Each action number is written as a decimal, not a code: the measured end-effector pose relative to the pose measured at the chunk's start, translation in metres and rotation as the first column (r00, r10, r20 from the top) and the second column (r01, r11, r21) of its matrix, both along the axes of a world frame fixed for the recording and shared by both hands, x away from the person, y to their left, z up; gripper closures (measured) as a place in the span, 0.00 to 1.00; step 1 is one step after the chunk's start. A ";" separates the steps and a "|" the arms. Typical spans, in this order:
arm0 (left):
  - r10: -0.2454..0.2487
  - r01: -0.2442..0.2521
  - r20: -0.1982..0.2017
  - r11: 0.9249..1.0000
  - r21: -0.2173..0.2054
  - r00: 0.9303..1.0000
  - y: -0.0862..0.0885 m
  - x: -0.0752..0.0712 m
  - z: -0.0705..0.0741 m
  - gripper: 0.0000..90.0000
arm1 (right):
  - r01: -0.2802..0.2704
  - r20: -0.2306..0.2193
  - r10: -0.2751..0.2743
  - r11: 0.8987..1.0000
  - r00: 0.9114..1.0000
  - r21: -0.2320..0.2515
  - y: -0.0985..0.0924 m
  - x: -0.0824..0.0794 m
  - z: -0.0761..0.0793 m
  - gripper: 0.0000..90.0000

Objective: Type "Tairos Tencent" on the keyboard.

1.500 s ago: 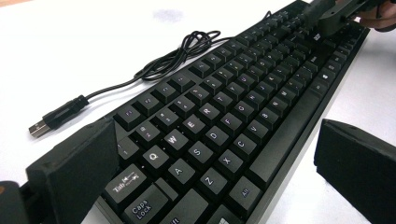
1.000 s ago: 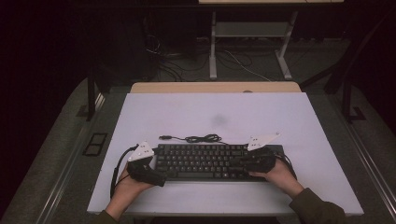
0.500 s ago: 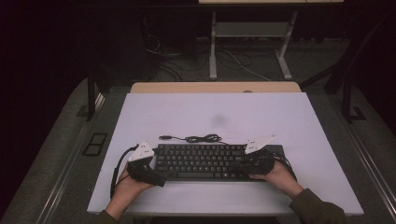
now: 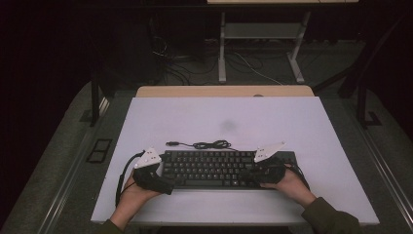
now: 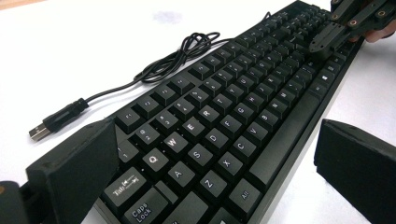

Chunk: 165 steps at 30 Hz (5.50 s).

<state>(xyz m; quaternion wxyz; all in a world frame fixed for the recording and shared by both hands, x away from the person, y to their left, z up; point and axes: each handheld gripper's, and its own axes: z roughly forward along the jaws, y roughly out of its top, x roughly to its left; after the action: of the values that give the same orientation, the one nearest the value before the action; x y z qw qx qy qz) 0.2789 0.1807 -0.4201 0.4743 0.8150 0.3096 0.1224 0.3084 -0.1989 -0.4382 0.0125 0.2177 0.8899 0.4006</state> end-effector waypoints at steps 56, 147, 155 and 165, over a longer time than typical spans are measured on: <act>-0.090 0.090 0.007 0.996 -0.016 0.996 -0.065 0.045 0.007 0.01 | 0.000 0.009 0.000 1.000 1.000 -0.005 0.000 -0.001 0.000 0.99; -0.120 0.128 -0.107 0.989 0.069 0.987 -0.055 0.048 -0.002 0.60 | -0.004 0.006 0.004 1.000 1.000 -0.003 0.002 -0.002 0.000 0.99; -0.125 0.128 -0.060 0.991 0.047 0.990 -0.045 0.041 0.000 0.32 | -0.004 0.005 0.004 1.000 1.000 -0.001 0.001 -0.002 0.000 0.99; -0.114 0.117 -0.058 0.992 0.049 0.992 -0.040 0.038 0.000 0.24 | -0.005 0.004 0.005 1.000 1.000 0.003 0.001 -0.001 0.000 0.99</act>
<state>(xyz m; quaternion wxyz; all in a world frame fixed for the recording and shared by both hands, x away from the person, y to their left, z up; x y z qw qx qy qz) 0.3170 0.1408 -0.4204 0.4505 0.8467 0.2714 0.0805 0.3071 -0.1980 -0.4383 0.0127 0.2146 0.8898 0.4025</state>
